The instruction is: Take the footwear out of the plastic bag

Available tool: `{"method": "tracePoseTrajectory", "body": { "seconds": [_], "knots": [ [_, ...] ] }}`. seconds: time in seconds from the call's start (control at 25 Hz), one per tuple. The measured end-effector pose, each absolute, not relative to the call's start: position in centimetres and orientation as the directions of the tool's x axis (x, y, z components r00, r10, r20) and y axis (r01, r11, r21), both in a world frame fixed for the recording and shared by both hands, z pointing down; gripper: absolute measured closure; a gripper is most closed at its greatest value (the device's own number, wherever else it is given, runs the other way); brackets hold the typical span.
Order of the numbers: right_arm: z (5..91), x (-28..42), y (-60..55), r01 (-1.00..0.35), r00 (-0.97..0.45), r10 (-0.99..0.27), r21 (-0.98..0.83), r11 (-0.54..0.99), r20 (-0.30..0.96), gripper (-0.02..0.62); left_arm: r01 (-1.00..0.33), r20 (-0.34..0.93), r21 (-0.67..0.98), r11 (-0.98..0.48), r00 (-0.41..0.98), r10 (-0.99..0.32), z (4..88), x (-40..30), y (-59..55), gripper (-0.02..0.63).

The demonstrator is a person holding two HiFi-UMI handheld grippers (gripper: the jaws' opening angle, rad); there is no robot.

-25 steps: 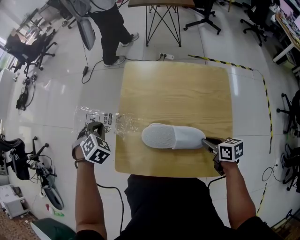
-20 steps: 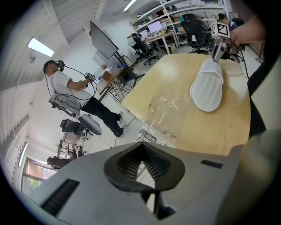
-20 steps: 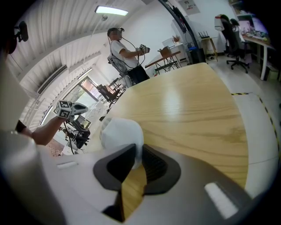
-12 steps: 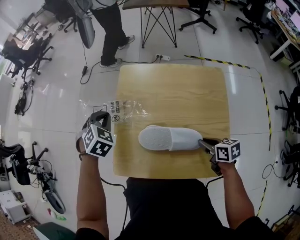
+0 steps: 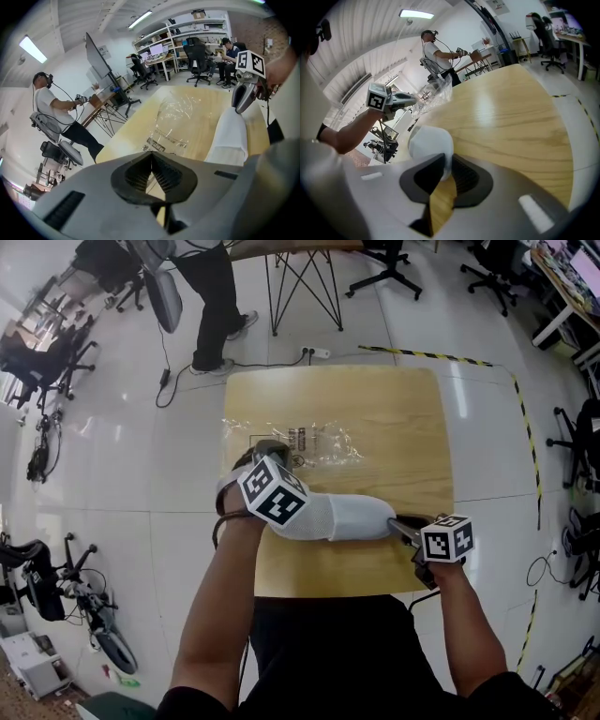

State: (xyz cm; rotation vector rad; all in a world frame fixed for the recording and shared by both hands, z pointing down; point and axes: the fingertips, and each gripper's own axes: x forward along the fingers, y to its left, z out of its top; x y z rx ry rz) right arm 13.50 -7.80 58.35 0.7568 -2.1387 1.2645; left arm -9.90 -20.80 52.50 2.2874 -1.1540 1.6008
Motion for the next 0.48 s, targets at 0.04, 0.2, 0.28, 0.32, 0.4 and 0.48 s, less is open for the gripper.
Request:
{"method": "tracePoseTrajectory", "body": {
  "seconds": [0.04, 0.2, 0.28, 0.32, 0.4, 0.48],
  "knots": [
    [58.4, 13.5, -7.8, -0.696, -0.699, -0.194, -0.594, 0.403, 0.688, 0.541, -0.630, 0.851, -0.303, -0.715, 0.159, -0.501, 53.1, -8.8, -21.0, 0.597],
    [58.5, 13.6, -7.8, -0.695, -0.701, -0.196, -0.596, 0.402, 0.686, 0.541, -0.582, 0.863, -0.292, -0.759, 0.182, -0.472, 54.7, -4.8, -21.7, 0.597],
    [58.6, 13.5, -7.8, -0.696, -0.699, -0.194, -0.594, 0.402, 0.688, 0.540, -0.554, 0.871, -0.305, -0.774, 0.167, -0.463, 55.6, -3.9, -22.0, 0.597],
    [58.6, 13.4, -7.9, -0.697, -0.699, -0.193, -0.594, 0.401, 0.689, 0.540, -0.548, 0.875, -0.304, -0.779, 0.162, -0.456, 56.0, -3.6, -22.1, 0.597],
    [58.7, 13.3, -8.0, -0.699, -0.697, -0.195, -0.595, 0.396, 0.690, 0.538, -0.553, 0.883, -0.292, -0.780, 0.159, -0.443, 56.9, -3.3, -22.2, 0.595],
    [58.7, 13.4, -7.8, -0.704, -0.695, -0.201, -0.595, 0.388, 0.690, 0.537, -0.559, 0.887, -0.288, -0.778, 0.150, -0.436, 57.6, -3.1, -22.2, 0.581]
  ]
}}
